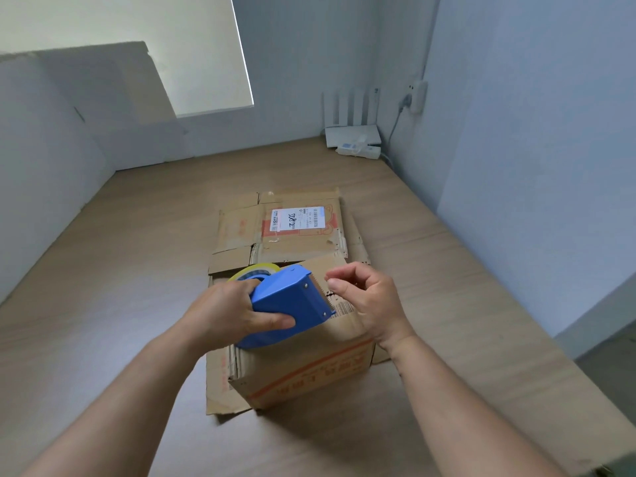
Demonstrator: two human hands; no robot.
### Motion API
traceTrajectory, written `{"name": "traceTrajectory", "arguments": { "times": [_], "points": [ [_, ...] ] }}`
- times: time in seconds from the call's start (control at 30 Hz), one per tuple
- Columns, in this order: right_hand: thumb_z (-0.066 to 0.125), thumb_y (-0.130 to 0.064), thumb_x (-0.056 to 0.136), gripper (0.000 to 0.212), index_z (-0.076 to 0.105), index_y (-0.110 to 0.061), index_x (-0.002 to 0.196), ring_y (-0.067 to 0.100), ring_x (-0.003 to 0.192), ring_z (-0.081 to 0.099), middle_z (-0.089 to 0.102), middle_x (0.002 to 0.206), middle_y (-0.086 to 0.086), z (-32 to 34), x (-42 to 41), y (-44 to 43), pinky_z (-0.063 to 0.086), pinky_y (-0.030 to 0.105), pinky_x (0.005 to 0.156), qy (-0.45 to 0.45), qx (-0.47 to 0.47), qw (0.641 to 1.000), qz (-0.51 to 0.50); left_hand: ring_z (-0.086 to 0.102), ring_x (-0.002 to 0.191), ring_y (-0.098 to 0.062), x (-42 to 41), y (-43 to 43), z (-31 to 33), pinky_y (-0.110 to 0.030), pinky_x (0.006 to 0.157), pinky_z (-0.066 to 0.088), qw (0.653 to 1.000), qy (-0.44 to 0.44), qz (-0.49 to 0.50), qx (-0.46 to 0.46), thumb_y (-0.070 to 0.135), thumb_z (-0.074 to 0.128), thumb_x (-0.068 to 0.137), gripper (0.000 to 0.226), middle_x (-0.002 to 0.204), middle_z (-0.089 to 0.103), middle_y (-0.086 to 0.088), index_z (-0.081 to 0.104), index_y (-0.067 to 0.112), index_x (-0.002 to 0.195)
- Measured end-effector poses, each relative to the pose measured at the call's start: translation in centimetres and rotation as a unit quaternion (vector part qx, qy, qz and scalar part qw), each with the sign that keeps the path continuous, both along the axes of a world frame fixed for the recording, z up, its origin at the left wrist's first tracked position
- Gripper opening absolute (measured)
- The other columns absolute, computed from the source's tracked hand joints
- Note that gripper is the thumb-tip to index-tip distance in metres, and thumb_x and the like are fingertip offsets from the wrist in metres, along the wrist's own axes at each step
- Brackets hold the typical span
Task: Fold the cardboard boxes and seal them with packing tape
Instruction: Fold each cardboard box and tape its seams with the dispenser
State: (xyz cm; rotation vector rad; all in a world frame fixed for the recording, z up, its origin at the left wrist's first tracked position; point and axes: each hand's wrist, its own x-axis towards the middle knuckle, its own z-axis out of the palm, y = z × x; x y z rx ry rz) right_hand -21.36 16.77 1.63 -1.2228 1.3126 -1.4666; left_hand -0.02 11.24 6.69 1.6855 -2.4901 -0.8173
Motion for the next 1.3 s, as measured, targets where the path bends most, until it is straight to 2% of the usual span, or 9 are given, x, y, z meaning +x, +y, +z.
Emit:
{"name": "traceTrajectory", "arguments": {
  "times": [0.17,0.27,0.47,0.6,0.73,0.93,1.0,1.1,1.3],
  "points": [
    [0.068,-0.009,0.085,0.018,0.066,-0.022,0.072,0.005,0.068,0.058,0.064,0.067,-0.010,-0.6,0.5,-0.4,0.049,0.021,0.065,0.016,-0.001,0.999,-0.033,0.059,0.078,-0.003,-0.1,-0.3,0.1,-0.019,0.065,0.053,1.000,0.007,-0.012,0.014,0.081,0.052,0.045,0.072,0.090,0.062,0.018,0.052,0.039,0.103],
    [0.067,-0.014,0.086,0.018,0.062,-0.023,0.072,0.002,0.065,0.055,0.062,0.066,-0.013,-0.9,0.8,-0.5,0.047,0.018,0.062,0.034,0.007,0.999,-0.037,0.060,0.081,-0.004,-0.4,-0.6,0.1,-0.025,0.073,0.057,1.000,-0.012,-0.024,0.016,0.084,0.049,0.043,0.079,0.094,0.065,0.015,0.054,0.038,0.107],
    [0.062,-0.018,0.090,0.018,0.058,-0.019,0.072,-0.001,0.060,0.054,0.061,0.065,-0.010,-1.3,0.8,-0.7,0.044,0.014,0.057,0.061,0.040,0.994,-0.082,0.062,0.082,-0.007,-0.9,-0.7,1.0,-0.027,0.074,0.057,0.998,-0.017,-0.029,0.044,0.084,0.051,0.044,0.072,0.094,0.066,0.011,0.057,0.036,0.098],
    [0.062,-0.017,0.089,0.020,0.057,-0.014,0.070,0.010,0.062,0.055,0.060,0.066,-0.003,-0.9,0.2,-1.4,0.046,0.025,0.061,0.056,0.086,0.984,-0.149,0.068,0.071,-0.011,0.2,-2.1,3.8,-0.024,0.064,0.052,0.996,-0.029,0.023,0.080,0.080,0.059,0.045,0.071,0.080,0.071,0.005,0.064,0.024,0.089],
    [0.060,-0.014,0.086,0.021,0.054,-0.014,0.066,0.010,0.057,0.049,0.056,0.063,-0.004,-0.6,-0.5,-2.2,0.039,0.024,0.053,0.080,0.146,0.968,-0.186,0.068,0.070,-0.013,2.3,-2.4,4.5,-0.024,0.063,0.046,0.988,-0.090,0.075,0.097,0.082,0.058,0.052,0.071,0.076,0.071,0.004,0.066,0.019,0.084],
    [0.054,-0.003,0.084,0.011,0.051,-0.006,0.073,0.021,0.059,0.035,0.045,0.068,0.013,-0.8,-2.0,-2.7,0.024,0.031,0.049,0.026,0.254,0.954,-0.160,0.067,0.069,-0.013,-0.6,-3.6,4.3,-0.026,0.059,0.044,0.977,-0.133,0.097,0.134,0.081,0.067,0.054,0.063,0.074,0.069,0.006,0.068,0.023,0.078],
    [0.055,-0.002,0.085,0.015,0.049,-0.008,0.072,0.021,0.058,0.036,0.042,0.067,0.012,-0.9,-2.5,-2.3,0.023,0.030,0.047,0.015,0.261,0.950,-0.168,0.066,0.070,-0.013,-1.5,-3.8,4.2,-0.026,0.058,0.043,0.974,-0.160,0.088,0.136,0.082,0.068,0.052,0.063,0.077,0.067,0.006,0.066,0.025,0.080],
    [0.054,-0.004,0.088,0.022,0.047,-0.009,0.069,0.014,0.041,0.033,0.040,0.057,0.006,-1.3,-2.6,-1.8,0.024,0.020,0.035,-0.024,0.273,0.946,-0.171,0.062,0.074,-0.011,-2.7,-3.8,4.0,-0.027,0.057,0.039,0.969,-0.203,0.062,0.128,0.083,0.065,0.054,0.062,0.083,0.064,0.007,0.064,0.026,0.080],
    [0.052,-0.006,0.091,0.021,0.048,-0.009,0.070,0.013,0.039,0.033,0.041,0.056,0.003,-2.4,-2.9,-1.3,0.026,0.020,0.034,-0.034,0.286,0.943,-0.166,0.058,0.080,-0.012,-4.6,-3.6,3.4,-0.027,0.063,0.040,0.962,-0.234,0.034,0.137,0.077,0.065,0.064,0.054,0.087,0.060,0.005,0.060,0.026,0.080]
  ]
}}
